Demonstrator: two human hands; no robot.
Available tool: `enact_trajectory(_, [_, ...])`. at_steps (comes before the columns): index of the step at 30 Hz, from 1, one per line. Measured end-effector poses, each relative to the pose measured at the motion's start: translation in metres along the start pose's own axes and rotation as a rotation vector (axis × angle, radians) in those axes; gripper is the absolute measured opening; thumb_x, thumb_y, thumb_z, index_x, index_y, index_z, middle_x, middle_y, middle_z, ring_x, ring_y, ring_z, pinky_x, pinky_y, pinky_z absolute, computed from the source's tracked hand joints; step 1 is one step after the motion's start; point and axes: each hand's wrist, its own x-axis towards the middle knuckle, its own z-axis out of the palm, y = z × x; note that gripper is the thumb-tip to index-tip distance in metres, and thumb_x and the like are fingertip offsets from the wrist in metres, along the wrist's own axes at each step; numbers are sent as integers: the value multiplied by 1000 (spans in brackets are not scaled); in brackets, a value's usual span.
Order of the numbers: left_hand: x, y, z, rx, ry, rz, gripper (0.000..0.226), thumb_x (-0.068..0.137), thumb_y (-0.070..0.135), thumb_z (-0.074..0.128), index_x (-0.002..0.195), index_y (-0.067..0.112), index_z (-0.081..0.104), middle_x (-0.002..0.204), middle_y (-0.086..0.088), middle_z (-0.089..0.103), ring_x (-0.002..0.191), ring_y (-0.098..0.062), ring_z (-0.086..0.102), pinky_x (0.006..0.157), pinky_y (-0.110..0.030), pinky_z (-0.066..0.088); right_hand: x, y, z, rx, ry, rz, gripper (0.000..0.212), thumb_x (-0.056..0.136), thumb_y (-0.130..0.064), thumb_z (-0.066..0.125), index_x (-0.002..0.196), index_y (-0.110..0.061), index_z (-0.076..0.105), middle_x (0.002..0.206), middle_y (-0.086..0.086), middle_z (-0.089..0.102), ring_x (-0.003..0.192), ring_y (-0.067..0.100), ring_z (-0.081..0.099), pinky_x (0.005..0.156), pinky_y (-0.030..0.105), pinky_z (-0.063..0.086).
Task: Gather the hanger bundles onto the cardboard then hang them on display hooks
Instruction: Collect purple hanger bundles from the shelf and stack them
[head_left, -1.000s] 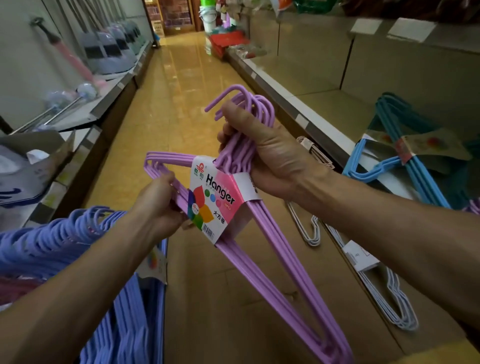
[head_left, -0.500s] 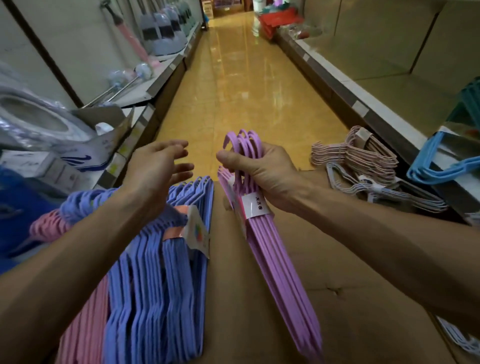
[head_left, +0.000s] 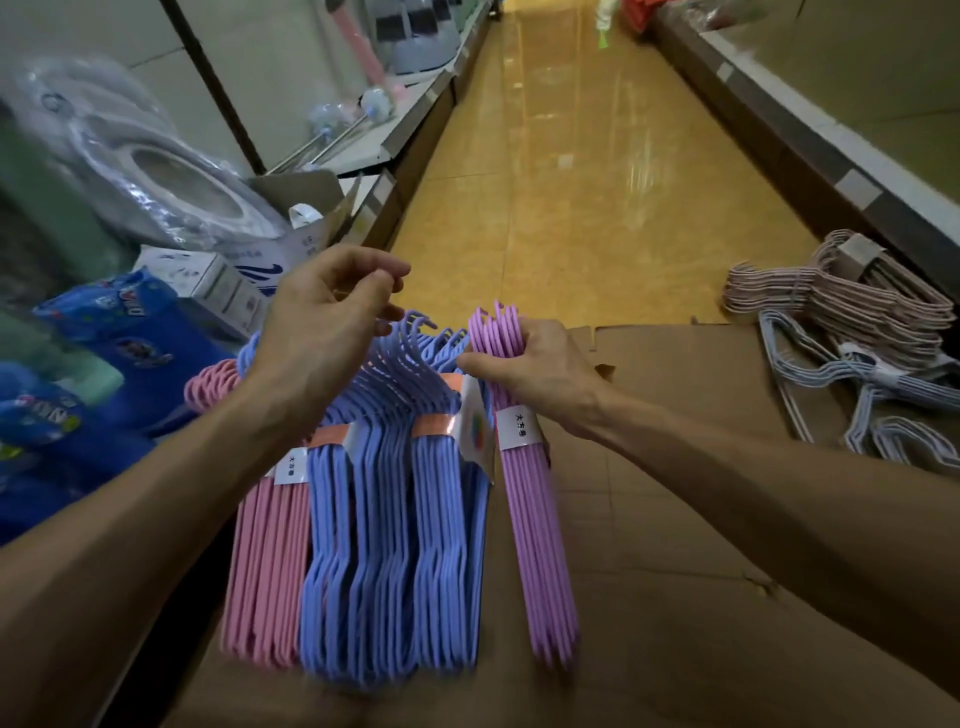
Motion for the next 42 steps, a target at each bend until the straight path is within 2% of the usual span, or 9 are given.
enact_trajectory(3, [0, -4, -2, 6, -4, -13, 19, 100, 12, 52, 102, 20, 69, 99, 3, 66, 91, -15, 69, 82, -31, 56, 6, 10, 11, -68, -18, -8, 34, 86, -28, 76, 69, -5, 59, 60, 3, 50, 52, 8, 46, 51, 26, 41])
enact_trajectory(10, [3, -7, 3, 11, -20, -18, 20, 99, 11, 52, 99, 21, 70, 98, 4, 69, 89, -13, 69, 80, -29, 57, 9, 26, 27, -133, -84, -25, 37, 91, -24, 70, 71, 5, 60, 59, 10, 52, 51, 8, 46, 48, 19, 38])
enact_trajectory(12, [3, -6, 7, -1, -28, -16, 21, 99, 10, 52, 96, 22, 69, 94, 5, 68, 85, -11, 69, 80, -31, 58, 10, 29, 30, -135, -84, -37, 39, 91, -28, 70, 78, 7, 63, 66, 20, 58, 57, 10, 49, 52, 24, 41])
enact_trajectory(18, [1, -7, 17, -9, -66, -21, 22, 98, 10, 53, 94, 23, 69, 103, -1, 71, 87, -12, 70, 85, -40, 59, 15, 34, 32, -157, -134, -50, 34, 89, -31, 73, 80, 0, 65, 72, 20, 62, 60, 12, 53, 58, 39, 47])
enact_trajectory(22, [1, -6, 21, 3, -78, -17, 22, 99, 11, 52, 94, 24, 69, 100, 0, 70, 88, -12, 69, 84, -37, 59, 18, 34, 29, -237, -192, -27, 32, 87, -31, 75, 81, -2, 65, 68, 10, 60, 59, 12, 51, 57, 32, 42])
enact_trajectory(28, [1, -5, 30, 2, -108, 4, 20, 99, 13, 53, 98, 23, 70, 101, 0, 70, 85, -8, 70, 75, -22, 58, 12, 34, 12, -299, -221, -11, 23, 83, -37, 77, 95, -18, 72, 92, 0, 73, 87, 13, 68, 76, 33, 55])
enact_trajectory(33, [4, 1, 42, -9, -133, 38, 18, 99, 15, 54, 100, 21, 71, 101, 0, 70, 86, -9, 70, 76, -26, 55, -2, 33, -12, -283, -231, -2, 49, 81, -44, 77, 122, -19, 68, 125, -9, 65, 114, 5, 58, 100, 34, 50])
enact_trajectory(36, [5, 2, 52, -15, -178, 62, 18, 100, 17, 54, 101, 24, 70, 102, 1, 69, 88, -10, 70, 77, -27, 55, -15, 35, -32, -258, -170, 1, 55, 83, -41, 77, 130, -17, 62, 125, -6, 63, 114, 6, 58, 97, 26, 50])
enact_trajectory(42, [4, 11, 85, -101, -256, 69, 15, 99, 15, 56, 104, 26, 66, 96, -2, 69, 82, -16, 71, 79, -37, 58, -40, 38, -83, -231, -58, 52, 38, 86, -31, 78, 117, -13, 67, 106, 0, 70, 96, 6, 64, 81, 18, 52])
